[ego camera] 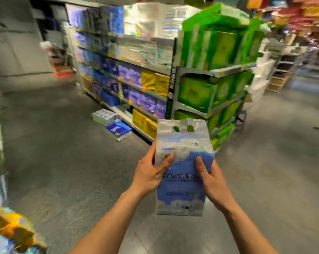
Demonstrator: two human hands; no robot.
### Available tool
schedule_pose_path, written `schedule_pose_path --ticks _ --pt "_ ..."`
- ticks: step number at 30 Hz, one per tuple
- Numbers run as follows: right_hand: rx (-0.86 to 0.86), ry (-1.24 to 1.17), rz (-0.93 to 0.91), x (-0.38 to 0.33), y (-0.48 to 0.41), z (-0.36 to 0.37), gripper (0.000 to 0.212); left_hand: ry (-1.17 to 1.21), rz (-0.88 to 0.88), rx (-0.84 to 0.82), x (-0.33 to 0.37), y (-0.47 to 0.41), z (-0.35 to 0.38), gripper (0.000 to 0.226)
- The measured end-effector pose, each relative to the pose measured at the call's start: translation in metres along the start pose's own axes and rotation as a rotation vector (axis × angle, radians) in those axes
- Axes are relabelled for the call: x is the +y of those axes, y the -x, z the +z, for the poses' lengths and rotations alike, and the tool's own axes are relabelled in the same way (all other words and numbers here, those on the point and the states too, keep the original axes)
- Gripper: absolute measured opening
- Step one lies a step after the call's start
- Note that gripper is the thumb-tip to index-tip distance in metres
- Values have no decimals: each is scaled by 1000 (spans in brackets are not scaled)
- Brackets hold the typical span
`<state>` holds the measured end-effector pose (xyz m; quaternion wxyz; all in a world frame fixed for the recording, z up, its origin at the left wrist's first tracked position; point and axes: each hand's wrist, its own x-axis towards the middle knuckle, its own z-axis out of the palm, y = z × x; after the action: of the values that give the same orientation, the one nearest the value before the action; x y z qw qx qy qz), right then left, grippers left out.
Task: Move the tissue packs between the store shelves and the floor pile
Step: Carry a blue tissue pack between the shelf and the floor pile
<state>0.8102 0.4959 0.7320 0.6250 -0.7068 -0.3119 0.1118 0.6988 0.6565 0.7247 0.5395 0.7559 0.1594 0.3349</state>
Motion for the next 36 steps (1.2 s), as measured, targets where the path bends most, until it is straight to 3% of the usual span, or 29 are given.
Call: schedule_pose_path --ticks 5,10,15,18,21,26,32,33,36 --pt "-55 -34 -9 18 -146 114 88 -46 1 51 -67 -131 -89 76" --pt "-120 -23 -25 7 -290 197 93 -150 20 29 -102 -280 -167 83" --pt "-99 -11 -38 22 -428 261 73 -148 36 19 -146 -415 -210 74" --pt "-83 4 -52 39 -511 293 67 -133 40 17 -187 -500 -223 61" --pt "-79 18 -82 52 -604 317 63 -118 40 16 -223 -595 -232 72" --pt "-74 12 -112 34 -757 349 48 -99 74 22 -237 -755 -254 60" --pt "-44 95 -162 8 -884 379 52 -64 156 30 -246 -892 -281 55" --pt "6 117 -179 14 -934 399 53 -59 178 -20 -263 -948 -293 55" --pt "49 171 -187 9 -984 413 58 -78 263 -23 -277 -1012 -302 70"
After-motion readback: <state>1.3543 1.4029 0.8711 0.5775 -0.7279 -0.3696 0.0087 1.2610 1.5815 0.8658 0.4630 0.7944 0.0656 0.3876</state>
